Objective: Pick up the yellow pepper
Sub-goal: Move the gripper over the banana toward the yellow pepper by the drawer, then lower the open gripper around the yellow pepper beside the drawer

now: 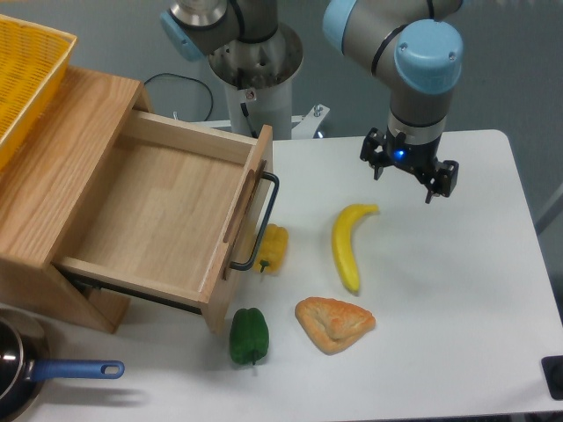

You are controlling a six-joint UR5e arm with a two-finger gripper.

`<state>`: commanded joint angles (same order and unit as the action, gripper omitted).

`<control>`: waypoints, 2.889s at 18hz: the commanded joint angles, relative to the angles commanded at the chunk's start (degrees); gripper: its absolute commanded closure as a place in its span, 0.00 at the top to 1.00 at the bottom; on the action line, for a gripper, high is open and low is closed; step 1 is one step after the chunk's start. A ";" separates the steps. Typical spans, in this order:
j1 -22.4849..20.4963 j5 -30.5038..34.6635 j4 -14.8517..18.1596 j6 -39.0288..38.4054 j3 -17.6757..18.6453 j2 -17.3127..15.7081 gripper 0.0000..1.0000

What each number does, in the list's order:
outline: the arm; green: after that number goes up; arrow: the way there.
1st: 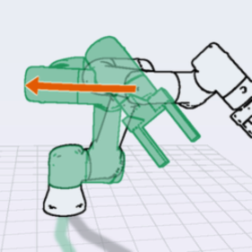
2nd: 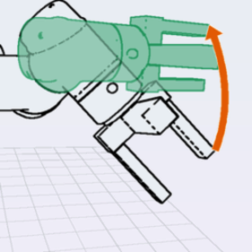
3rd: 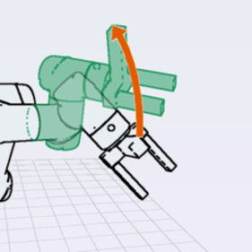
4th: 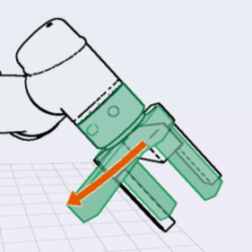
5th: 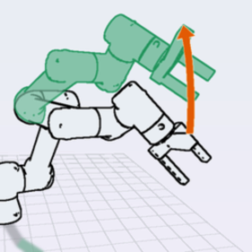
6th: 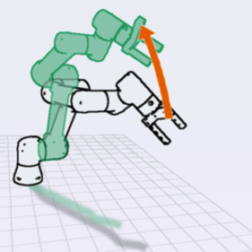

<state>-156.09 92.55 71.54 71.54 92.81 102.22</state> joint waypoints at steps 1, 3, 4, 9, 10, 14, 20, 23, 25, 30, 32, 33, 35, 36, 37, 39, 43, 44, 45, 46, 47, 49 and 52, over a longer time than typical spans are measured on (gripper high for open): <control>0.00 -0.61 0.00 0.09 0.09 0.44 1.00; -0.26 -3.15 -0.26 0.09 0.00 1.49 1.00; -0.44 -4.21 -0.52 0.09 0.00 1.76 1.00; -0.44 -6.06 -0.70 -0.70 0.35 4.74 1.00; -0.61 -7.72 -0.79 -0.36 0.70 5.18 1.00; -1.58 -16.07 -2.81 -0.61 2.72 5.62 1.00; -3.34 -26.10 -1.85 -0.79 4.66 7.73 1.00; -4.30 -26.89 -0.88 -0.35 5.80 9.92 1.00; -4.40 -29.35 -0.79 -0.61 5.54 12.30 1.00; -4.39 -35.58 1.04 -1.41 5.54 14.33 1.00; -4.48 -37.44 4.47 -1.32 4.92 14.33 1.00; -4.40 -38.31 4.57 -1.32 4.92 14.33 1.00; -4.31 -39.20 5.01 -1.32 5.10 14.41 1.00; -4.39 -39.20 5.18 -1.32 5.62 14.15 1.00; -4.13 -39.20 5.71 -1.41 6.06 13.89 1.00; -3.87 -39.20 6.59 -1.41 7.11 13.01 1.00; -3.52 -38.76 8.08 -1.06 9.40 12.31 1.00; -2.73 -38.76 8.09 -1.23 10.10 11.96 1.00; -1.94 -38.76 8.09 -1.40 10.46 11.87 1.00; -1.50 -38.67 8.17 -1.49 10.55 11.87 1.00; -1.15 -38.67 8.26 -1.49 10.81 11.78 1.00; -0.62 -38.93 8.61 -1.32 11.95 11.69 1.00; 0.44 -39.72 8.70 -1.23 12.66 12.57 1.00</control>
<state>-155.66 52.82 80.24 70.31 105.47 114.78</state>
